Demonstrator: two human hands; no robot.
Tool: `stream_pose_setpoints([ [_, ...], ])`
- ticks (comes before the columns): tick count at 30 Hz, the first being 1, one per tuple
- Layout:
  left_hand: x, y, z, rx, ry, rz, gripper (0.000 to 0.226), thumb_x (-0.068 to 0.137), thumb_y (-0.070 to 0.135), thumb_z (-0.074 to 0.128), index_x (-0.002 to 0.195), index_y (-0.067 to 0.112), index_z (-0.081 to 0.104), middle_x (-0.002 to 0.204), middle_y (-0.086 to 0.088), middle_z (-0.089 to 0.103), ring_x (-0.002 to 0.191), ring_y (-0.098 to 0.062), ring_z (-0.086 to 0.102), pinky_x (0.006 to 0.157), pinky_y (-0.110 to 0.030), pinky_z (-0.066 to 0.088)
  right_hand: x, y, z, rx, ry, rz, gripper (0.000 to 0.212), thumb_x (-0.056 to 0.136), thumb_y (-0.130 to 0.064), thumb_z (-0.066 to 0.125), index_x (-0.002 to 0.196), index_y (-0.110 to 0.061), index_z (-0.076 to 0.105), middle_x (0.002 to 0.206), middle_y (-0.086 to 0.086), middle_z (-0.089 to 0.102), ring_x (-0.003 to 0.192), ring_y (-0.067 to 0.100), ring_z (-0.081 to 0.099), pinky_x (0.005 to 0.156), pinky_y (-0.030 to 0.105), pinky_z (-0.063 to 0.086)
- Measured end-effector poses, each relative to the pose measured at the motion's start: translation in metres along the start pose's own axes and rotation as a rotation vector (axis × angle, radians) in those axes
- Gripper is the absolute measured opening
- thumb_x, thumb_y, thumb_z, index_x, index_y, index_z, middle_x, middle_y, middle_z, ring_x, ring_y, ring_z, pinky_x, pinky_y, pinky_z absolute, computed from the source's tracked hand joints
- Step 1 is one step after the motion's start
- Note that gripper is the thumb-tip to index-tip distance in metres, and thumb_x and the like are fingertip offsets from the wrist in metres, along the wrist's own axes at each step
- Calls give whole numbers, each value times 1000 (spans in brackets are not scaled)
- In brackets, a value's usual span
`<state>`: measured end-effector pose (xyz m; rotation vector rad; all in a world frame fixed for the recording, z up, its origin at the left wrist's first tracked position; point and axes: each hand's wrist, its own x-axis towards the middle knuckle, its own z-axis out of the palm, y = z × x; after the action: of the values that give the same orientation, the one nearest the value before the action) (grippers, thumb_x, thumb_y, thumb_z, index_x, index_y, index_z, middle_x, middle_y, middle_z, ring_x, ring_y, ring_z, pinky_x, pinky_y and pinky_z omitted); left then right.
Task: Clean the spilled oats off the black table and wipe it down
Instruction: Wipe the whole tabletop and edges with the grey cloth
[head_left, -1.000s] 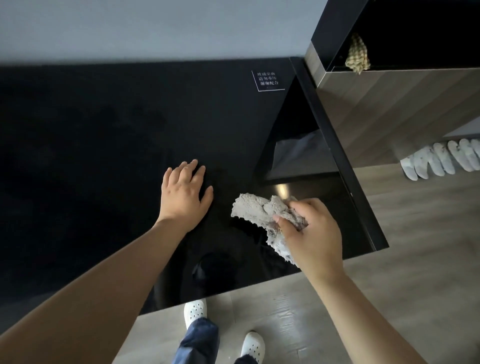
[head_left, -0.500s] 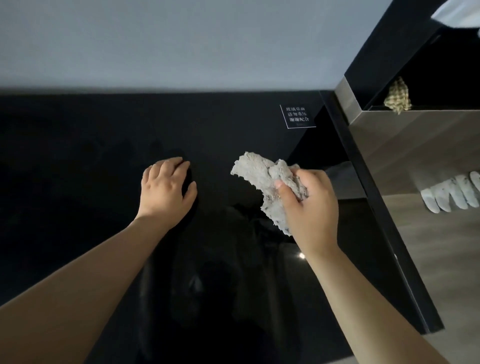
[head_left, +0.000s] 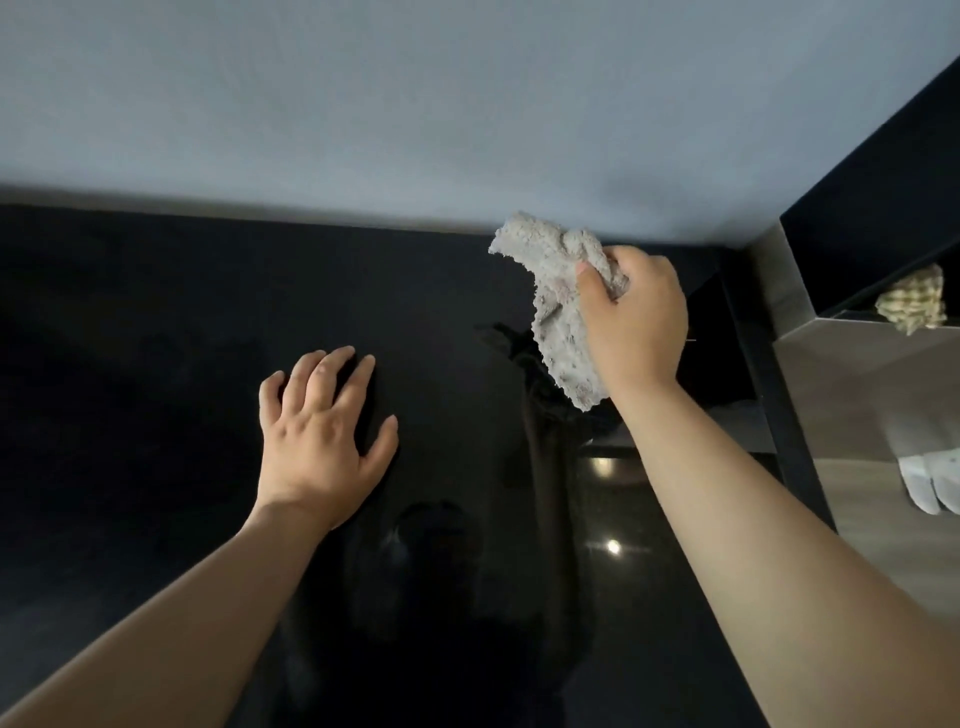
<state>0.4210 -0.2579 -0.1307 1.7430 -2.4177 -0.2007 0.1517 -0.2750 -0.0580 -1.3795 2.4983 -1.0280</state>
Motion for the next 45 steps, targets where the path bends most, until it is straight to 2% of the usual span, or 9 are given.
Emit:
stream_pose_setpoints([
  [6, 2, 0, 0, -10, -8, 5, 63, 86, 51, 39, 136, 14, 50, 143, -6, 42, 136, -28, 32, 113, -50, 18, 56, -5, 42, -97, -46, -42, 29, 93, -37, 54, 112, -17, 63, 111, 4, 54, 93, 19, 53, 97, 41, 37],
  [10, 2, 1, 0, -28, 5, 1, 62, 86, 50, 40, 135, 13, 51, 141, -6, 44, 135, -29, 34, 112, -52, 20, 65, 0, 72, -152, -174, -57, 36, 93, -45, 51, 105, -13, 61, 117, 11, 48, 111, 30, 44, 85, 45, 47],
  [14, 3, 2, -1, -33, 10, -1, 62, 85, 49, 41, 134, 13, 53, 140, -7, 45, 134, -29, 36, 112, -52, 21, 54, 2, 90, -333, -200, -134, 52, 95, -59, 38, 114, -17, 61, 122, 8, 48, 112, 30, 43, 85, 43, 39],
  [21, 4, 1, 1, -39, 12, 5, 61, 85, 47, 43, 133, 12, 54, 140, -7, 46, 133, -30, 37, 112, -52, 22, 74, -3, 104, -405, -133, -170, 40, 94, -50, 48, 106, -14, 61, 113, 8, 50, 107, 27, 46, 65, 30, 30],
  [26, 4, 1, 1, -41, 1, 3, 61, 85, 47, 43, 134, 13, 53, 141, -6, 45, 134, -29, 36, 113, -52, 20, 57, 9, 100, -327, -109, -295, 31, 91, -43, 57, 98, -13, 63, 97, 8, 54, 90, 27, 52, 62, 31, 31],
  [30, 4, 2, 0, -46, -1, 2, 60, 85, 47, 43, 133, 13, 54, 140, -7, 45, 134, -29, 36, 113, -51, 20, 15, 14, 80, -325, -104, -381, 28, 88, -42, 62, 90, -14, 65, 85, 2, 54, 68, 14, 44, 55, 25, 27],
  [37, 4, 1, -2, -47, -12, 2, 60, 85, 46, 43, 134, 13, 53, 140, -7, 45, 134, -29, 36, 114, -50, 19, -15, 10, 50, -173, -277, -326, 27, 87, -46, 61, 79, -20, 57, 78, -7, 48, 57, 9, 48, 47, 21, 32],
  [41, 4, 1, -2, -45, -26, -3, 60, 85, 46, 43, 134, 14, 53, 141, -6, 45, 135, -29, 36, 113, -52, 21, 37, -3, 66, -151, -144, -219, 32, 89, -45, 59, 102, -15, 61, 99, 4, 54, 83, 21, 56, 63, 28, 39],
  [45, 4, 0, -1, -48, -31, -5, 60, 85, 46, 43, 135, 14, 52, 141, -6, 44, 136, -28, 35, 113, -53, 21, 66, -21, 85, -75, -322, -120, 56, 92, -50, 50, 138, -20, 43, 129, 10, 41, 119, 28, 44, 85, 35, 43],
])
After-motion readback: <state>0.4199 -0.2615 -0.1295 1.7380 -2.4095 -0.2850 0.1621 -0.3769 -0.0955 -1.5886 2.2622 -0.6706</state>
